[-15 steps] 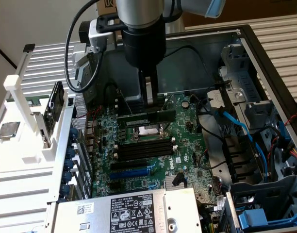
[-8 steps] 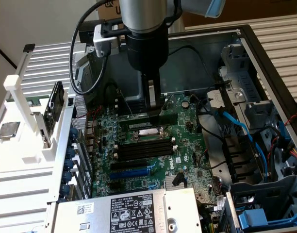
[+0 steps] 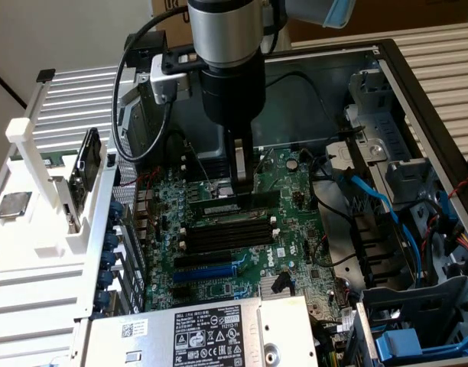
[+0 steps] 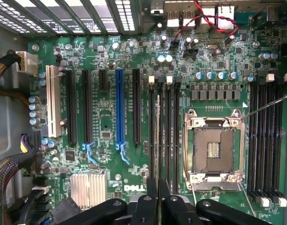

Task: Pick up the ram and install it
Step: 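Pick up the ram and move it above insertion slot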

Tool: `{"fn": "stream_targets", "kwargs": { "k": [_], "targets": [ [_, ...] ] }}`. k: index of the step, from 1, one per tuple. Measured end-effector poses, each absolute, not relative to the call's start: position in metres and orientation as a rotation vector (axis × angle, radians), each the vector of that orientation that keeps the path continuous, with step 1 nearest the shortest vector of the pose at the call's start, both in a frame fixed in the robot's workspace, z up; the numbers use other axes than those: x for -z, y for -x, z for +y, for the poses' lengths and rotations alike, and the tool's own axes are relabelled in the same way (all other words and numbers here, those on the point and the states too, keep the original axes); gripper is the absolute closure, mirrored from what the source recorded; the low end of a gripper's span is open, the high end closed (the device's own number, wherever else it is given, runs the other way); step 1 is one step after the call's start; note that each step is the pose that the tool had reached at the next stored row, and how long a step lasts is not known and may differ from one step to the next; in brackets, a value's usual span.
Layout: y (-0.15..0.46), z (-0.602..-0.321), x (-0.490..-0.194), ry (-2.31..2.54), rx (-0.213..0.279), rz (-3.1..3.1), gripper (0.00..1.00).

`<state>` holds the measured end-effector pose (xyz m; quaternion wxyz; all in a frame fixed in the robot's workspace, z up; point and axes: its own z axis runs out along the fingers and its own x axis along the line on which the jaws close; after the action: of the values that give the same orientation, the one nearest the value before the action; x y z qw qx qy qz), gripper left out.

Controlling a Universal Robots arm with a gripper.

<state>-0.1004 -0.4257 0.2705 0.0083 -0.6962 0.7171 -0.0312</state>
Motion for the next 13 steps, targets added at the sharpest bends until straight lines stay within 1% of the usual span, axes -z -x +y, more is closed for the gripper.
{"fn": "stream_targets", "kwargs": {
  "k": [5, 9, 13],
  "targets": [
    [0.1046, -0.4257, -0.2647, 2.183, 0.11, 2.246, 0.87],
    [0.106, -0.4257, -0.262, 2.193, 0.105, 2.241, 0.87],
    [0.1062, -0.4257, -0.2615, 2.204, 0.091, 2.244, 0.87]
  ]
}}
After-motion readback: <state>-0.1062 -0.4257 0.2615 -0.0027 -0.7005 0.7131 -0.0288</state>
